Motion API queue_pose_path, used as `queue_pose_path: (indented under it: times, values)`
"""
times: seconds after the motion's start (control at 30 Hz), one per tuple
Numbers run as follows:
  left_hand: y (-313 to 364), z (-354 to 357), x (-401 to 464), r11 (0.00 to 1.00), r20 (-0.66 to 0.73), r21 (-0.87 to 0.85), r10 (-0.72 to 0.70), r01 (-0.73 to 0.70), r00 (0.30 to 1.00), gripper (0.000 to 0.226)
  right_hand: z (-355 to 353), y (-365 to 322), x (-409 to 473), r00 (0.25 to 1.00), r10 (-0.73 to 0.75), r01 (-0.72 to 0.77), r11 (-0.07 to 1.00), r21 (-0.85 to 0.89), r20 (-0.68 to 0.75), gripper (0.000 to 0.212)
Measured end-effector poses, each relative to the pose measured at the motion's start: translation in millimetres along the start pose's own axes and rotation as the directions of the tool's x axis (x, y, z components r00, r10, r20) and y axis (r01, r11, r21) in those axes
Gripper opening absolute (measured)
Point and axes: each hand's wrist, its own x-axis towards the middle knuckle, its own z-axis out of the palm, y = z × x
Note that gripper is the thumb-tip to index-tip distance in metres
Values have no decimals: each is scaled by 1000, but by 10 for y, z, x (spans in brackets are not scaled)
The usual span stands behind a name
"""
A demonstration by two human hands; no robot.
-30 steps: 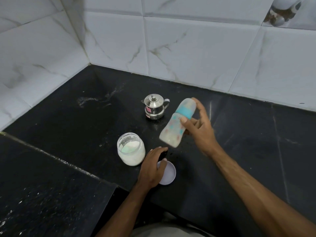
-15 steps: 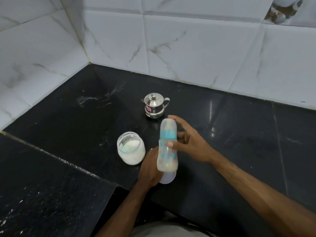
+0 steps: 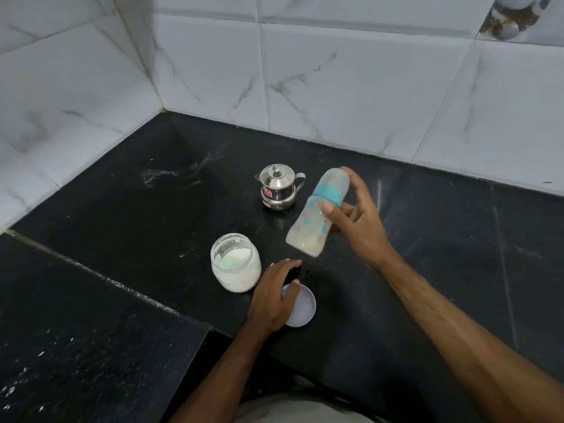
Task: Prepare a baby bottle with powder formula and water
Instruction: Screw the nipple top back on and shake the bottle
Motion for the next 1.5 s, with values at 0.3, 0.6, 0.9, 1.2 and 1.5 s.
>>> queue_pose_path:
  times: [0.3,0.6,0.9,1.2,1.5]
  values:
    - [-89,38,20,999,-31,-17,43,-44,999,36,-40,93,-33,988,65,-56,996,-73,137,71]
    - [50,-23,8,998,-9,-65,-3,3,1000,35,-12,149,-123,947,81,-35,988,-148,312,75]
    - [-117,58,35,995,-42,-65,75,-77,996,28,-17,238,-115,965,138,-104,982,-155,225,78]
    - [-135,70,30,996,-12,2,86,-86,996,44,-66,110,434,987,51,0,949,-317,155,93]
    - [-146,75,50,998,11,-5,69,-69,998,44,-101,289,888,978,22,116,766,-632,206,100]
